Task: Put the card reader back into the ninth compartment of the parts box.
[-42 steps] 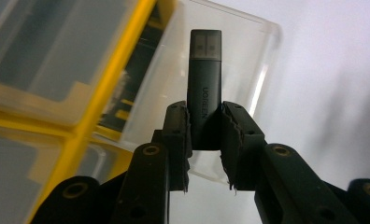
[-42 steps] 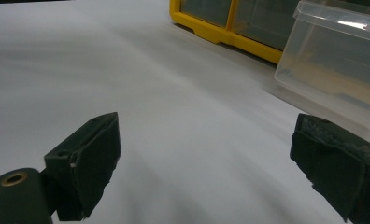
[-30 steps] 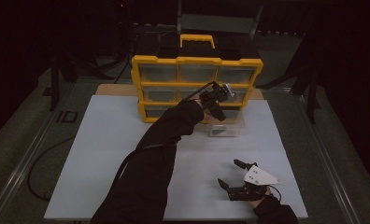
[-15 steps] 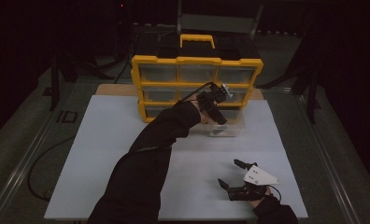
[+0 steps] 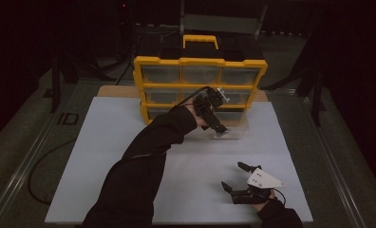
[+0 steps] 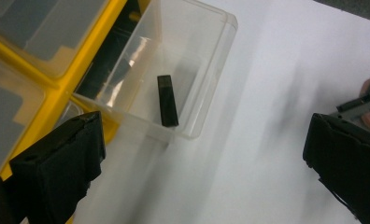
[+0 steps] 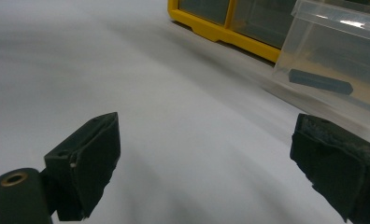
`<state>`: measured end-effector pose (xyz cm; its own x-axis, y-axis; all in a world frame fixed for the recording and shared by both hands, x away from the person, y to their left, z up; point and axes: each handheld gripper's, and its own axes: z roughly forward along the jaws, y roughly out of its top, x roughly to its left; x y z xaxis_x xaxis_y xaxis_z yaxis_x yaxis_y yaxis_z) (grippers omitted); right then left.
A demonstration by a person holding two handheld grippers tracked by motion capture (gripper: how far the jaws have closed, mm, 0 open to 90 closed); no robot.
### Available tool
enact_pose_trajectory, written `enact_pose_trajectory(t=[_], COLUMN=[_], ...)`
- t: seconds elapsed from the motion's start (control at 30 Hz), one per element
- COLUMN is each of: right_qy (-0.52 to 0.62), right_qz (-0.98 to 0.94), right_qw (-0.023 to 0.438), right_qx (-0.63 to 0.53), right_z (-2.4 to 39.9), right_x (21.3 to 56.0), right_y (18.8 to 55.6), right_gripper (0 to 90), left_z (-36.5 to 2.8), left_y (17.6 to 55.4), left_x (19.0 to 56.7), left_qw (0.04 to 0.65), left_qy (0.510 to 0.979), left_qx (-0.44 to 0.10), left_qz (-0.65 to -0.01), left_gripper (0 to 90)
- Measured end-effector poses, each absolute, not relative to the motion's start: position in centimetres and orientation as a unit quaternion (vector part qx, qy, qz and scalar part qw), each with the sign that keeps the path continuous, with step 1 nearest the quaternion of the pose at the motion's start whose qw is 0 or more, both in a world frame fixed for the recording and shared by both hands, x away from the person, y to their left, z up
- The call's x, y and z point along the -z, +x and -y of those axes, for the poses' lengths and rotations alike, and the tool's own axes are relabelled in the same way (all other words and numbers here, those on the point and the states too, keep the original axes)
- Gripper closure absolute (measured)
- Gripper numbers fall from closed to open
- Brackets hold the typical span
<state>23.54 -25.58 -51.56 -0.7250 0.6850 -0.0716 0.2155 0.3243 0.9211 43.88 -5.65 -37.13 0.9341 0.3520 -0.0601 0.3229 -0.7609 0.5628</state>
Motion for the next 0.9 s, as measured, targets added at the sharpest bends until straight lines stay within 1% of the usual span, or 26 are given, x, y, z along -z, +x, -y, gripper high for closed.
enact_pose_trajectory(t=[0.17, 0.53, 0.77, 0.9], right_qy=[0.287, 0.287, 0.283, 0.284], right_qz=[-0.781, -0.781, -0.784, -0.785], right_qw=[0.236, 0.235, 0.237, 0.236], right_qx=[-0.503, -0.502, -0.499, -0.498], right_z=[25.6, 25.5, 25.6, 25.5], right_x=[51.6, 51.6, 51.7, 51.7], right_y=[23.6, 23.5, 23.6, 23.6], right_gripper=[8.7, 8.7, 8.7, 8.7], left_z=[4.5, 2.1, 0.2, -1.1], left_y=[43.5, 42.7, 41.8, 41.1], left_x=[37.1, 37.9, 37.8, 37.9], left_qw=[0.309, 0.317, 0.331, 0.333], left_qy=[0.933, 0.931, 0.925, 0.926], left_qx=[-0.023, -0.018, -0.021, -0.02], left_qz=[-0.182, -0.181, -0.187, -0.179], left_gripper=[0.3, 0.2, 0.2, 0.2])
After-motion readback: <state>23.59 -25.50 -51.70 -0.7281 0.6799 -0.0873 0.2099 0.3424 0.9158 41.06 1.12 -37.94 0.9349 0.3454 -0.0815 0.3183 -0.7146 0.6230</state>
